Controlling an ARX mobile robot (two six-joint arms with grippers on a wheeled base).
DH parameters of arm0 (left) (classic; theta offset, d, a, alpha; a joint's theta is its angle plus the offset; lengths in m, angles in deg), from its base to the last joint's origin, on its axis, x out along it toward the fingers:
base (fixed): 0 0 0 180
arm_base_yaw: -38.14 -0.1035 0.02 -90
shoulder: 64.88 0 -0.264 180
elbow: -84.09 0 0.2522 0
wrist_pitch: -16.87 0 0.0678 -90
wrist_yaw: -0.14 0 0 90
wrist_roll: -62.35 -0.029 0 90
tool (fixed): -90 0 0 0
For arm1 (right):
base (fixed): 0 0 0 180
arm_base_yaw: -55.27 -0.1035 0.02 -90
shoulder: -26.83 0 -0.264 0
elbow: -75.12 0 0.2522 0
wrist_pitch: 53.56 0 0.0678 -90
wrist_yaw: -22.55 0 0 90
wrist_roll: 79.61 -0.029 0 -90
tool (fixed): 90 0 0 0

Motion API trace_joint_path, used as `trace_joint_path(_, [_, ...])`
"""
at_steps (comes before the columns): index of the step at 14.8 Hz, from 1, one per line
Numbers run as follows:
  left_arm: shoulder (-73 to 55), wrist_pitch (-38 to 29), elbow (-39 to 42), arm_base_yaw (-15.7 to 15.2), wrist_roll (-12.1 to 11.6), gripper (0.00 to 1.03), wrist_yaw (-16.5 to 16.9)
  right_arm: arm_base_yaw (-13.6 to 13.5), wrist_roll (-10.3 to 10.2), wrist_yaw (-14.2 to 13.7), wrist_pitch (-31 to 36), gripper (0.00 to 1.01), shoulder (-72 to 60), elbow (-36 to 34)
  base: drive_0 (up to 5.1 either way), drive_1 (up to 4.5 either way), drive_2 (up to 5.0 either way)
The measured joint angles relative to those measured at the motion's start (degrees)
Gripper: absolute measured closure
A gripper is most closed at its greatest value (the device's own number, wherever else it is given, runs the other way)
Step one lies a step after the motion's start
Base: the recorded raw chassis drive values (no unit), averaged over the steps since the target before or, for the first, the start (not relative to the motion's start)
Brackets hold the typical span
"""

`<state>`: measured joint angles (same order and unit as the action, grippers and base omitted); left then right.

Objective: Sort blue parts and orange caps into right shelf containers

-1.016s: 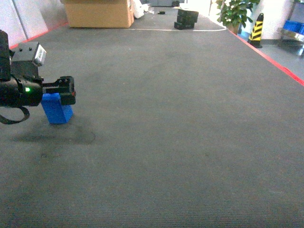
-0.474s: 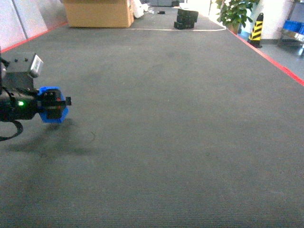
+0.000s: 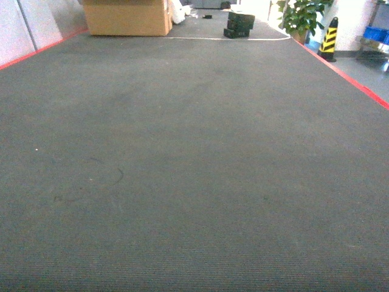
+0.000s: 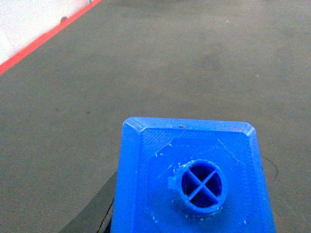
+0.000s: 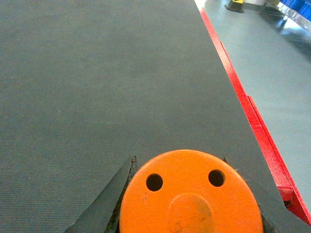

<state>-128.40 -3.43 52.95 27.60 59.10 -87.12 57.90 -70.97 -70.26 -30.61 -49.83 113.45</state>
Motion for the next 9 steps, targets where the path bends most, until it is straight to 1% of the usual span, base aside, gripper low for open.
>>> trace_joint_path(1, [1.66,-1.07,-0.76,0.11,-0.44,0.58,0.00,0.00,0.00,0.00,0.00,0.57,0.00,0.00,0.0,0.00,0.0])
trace_joint_path(2, [1.68,-1.25,-1.57,0.24,-0.76,0.58,0.00,0.52,-2.14,3.56,12.50,0.57,-2.10,-2.54,0.0,0.00,0.0])
trace_joint_path(3, [1.36,-0.61,-1.51,0.22,-1.27,0.58,-0.04,-0.02,-5.01,4.61,20.06,0.57,-1.53,-6.58,0.0,0.00,0.0])
trace_joint_path(4, [1.18,-0.61,-1.51,0.20,-1.31,0.58,-0.28,-2.43,-6.71,3.13,22.12,0.57,1.73,-10.38,0.0,0.00,0.0])
trace_joint_path(5, [1.27,-0.70,-1.51,0.22,-1.31,0.58,-0.22,-2.75,-7.23,3.23,21.86,0.57,5.11,-12.07,0.0,0.00,0.0])
trace_joint_path(7, [1.22,-0.66,-1.51,0.20,-1.31,0.58,-0.22,-2.58,-7.78,2.73,25.62,0.57,6.38,-15.15,0.0,0.00,0.0])
trace_joint_path(9, [1.22,-0.68,-1.51,0.22,-1.33,0.58,-0.22,-2.62,-7.80,2.78,24.61,0.57,6.51,-17.05,0.0,0.00,0.0])
